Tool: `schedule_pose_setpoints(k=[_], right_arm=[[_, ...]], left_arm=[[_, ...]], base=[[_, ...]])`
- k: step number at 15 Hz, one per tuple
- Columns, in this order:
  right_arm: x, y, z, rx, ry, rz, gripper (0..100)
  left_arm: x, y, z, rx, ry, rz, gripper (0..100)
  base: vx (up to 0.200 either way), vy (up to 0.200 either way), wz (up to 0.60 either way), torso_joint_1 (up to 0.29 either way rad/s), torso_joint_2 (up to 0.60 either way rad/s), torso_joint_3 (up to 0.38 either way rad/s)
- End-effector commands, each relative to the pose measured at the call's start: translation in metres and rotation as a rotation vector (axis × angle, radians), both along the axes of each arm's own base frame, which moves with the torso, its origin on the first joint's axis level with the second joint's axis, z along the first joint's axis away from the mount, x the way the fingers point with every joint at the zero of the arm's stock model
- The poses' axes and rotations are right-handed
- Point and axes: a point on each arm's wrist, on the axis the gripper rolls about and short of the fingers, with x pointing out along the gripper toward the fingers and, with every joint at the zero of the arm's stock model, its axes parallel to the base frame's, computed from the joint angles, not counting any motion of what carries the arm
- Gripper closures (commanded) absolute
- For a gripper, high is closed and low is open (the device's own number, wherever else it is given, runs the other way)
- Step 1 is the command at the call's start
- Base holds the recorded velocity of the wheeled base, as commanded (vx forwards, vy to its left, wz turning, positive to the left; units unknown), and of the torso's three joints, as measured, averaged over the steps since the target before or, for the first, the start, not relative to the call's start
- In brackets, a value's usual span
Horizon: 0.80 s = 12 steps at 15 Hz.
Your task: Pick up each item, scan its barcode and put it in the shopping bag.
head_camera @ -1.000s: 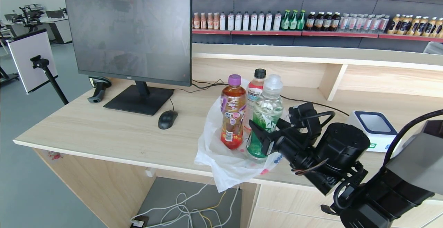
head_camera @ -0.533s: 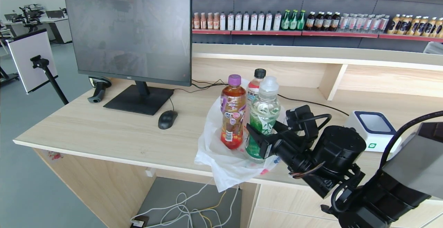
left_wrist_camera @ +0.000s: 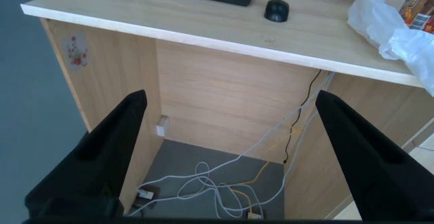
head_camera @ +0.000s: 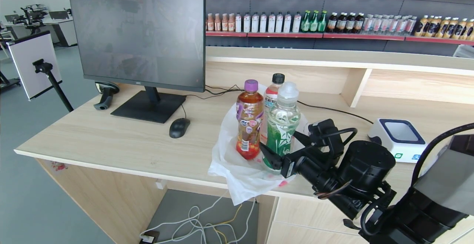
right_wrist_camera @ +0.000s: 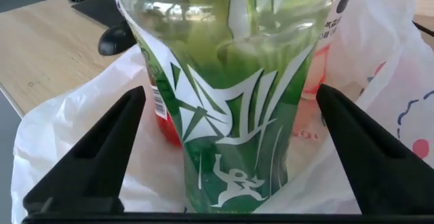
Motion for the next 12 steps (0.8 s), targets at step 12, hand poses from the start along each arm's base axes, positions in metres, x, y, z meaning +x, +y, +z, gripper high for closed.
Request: schedule_pose_setpoints(k=[12], right_arm=[[-0.154, -0.113, 0.053, 0.006, -0.096, -0.01, 0]], left_arm=[[0.0, 0.0, 0.0, 0.0, 0.002, 0.001, 0]], base=[[0.0, 0.0, 0.0, 0.0, 0.0, 0.0]])
